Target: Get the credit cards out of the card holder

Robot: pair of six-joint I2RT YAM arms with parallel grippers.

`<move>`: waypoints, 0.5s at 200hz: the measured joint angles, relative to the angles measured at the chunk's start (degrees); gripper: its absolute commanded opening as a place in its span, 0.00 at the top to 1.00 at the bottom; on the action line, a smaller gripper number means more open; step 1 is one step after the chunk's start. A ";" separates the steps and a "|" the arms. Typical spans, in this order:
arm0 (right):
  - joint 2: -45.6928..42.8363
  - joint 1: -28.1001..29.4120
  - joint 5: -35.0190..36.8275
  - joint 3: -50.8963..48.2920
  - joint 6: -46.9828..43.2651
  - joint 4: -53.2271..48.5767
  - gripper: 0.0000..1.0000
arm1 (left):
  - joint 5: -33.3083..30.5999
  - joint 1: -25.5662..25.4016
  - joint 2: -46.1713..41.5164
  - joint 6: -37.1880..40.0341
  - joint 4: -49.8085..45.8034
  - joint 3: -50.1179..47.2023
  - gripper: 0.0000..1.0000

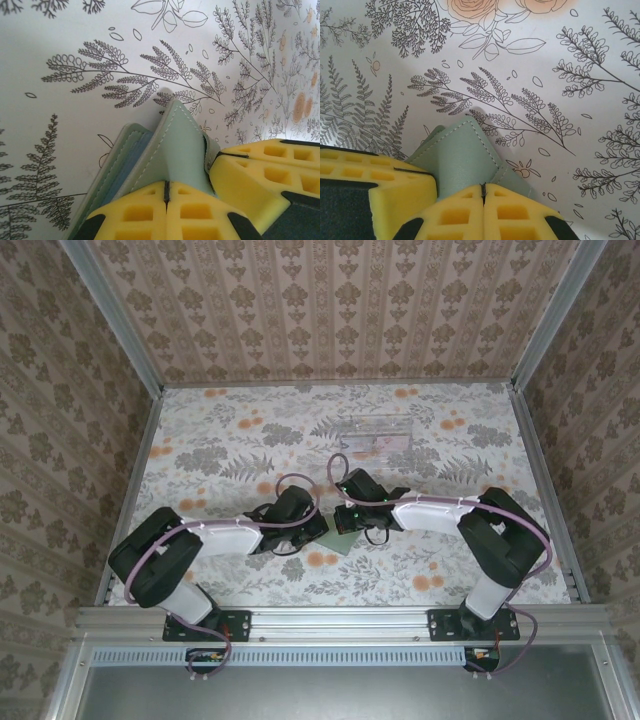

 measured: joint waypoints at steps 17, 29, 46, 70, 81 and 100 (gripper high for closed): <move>-0.50 -0.90 -0.42 -0.48 0.00 -0.07 1.00 | 0.44 -0.07 0.70 0.20 1.11 0.28 1.00; -0.92 -1.66 0.09 -0.81 -0.24 -0.26 1.00 | 0.70 -0.09 1.05 0.33 1.38 0.66 1.00; -1.88 -4.39 2.16 -1.46 -0.68 -1.44 1.00 | 0.85 -0.11 1.18 0.66 1.05 0.66 1.00; -2.29 -6.29 2.91 -1.79 -0.85 -1.84 1.00 | 1.27 -0.11 1.53 1.14 0.96 0.98 1.00; -2.51 -6.29 2.71 -2.27 -0.85 -1.77 1.00 | 1.46 -0.09 1.60 1.64 0.57 1.31 1.00; -3.37 -6.29 2.27 -2.86 -0.85 -1.66 1.00 | 1.44 -0.22 1.20 3.04 -1.22 2.49 1.00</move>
